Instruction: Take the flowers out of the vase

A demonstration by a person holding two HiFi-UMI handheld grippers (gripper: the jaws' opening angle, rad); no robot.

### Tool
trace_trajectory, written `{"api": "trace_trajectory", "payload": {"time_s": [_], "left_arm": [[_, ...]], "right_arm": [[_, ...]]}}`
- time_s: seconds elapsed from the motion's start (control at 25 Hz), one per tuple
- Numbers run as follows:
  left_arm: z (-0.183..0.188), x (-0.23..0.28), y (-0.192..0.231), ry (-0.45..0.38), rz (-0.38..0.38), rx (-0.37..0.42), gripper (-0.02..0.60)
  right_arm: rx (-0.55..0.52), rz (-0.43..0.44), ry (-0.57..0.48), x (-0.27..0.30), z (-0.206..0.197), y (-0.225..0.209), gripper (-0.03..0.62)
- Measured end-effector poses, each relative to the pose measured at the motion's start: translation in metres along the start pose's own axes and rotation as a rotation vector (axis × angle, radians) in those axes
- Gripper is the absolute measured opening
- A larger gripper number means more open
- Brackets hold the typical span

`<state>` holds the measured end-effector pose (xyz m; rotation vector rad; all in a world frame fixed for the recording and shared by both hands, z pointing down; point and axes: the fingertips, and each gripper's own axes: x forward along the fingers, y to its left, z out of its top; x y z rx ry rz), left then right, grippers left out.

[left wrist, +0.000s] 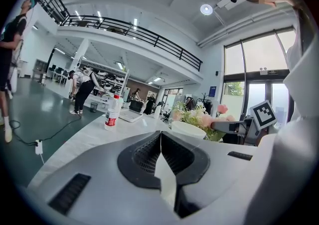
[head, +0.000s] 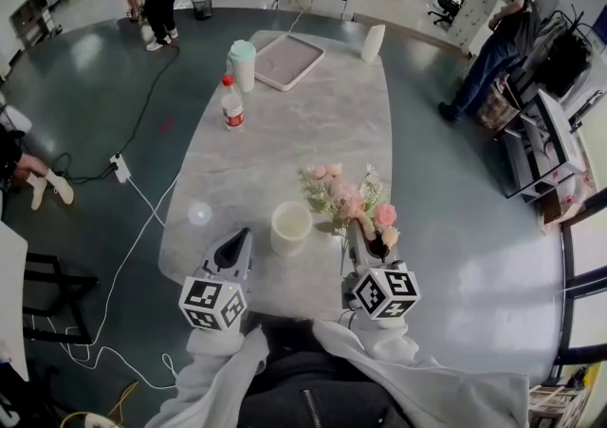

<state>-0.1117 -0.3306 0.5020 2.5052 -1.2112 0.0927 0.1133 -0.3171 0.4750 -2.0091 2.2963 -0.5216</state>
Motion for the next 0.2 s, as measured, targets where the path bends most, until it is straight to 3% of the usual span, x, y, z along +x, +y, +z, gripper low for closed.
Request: {"api": "trace_trajectory", "payload": {"time_s": [0.2], "left_arm": [[0.0001,0.0036,0.0002,0.005,-0.005,0.004,0.003]], "right_arm": [[-0.003,0.004,-0.006,0.0023,0.0026,0.0038,0.086]]}}
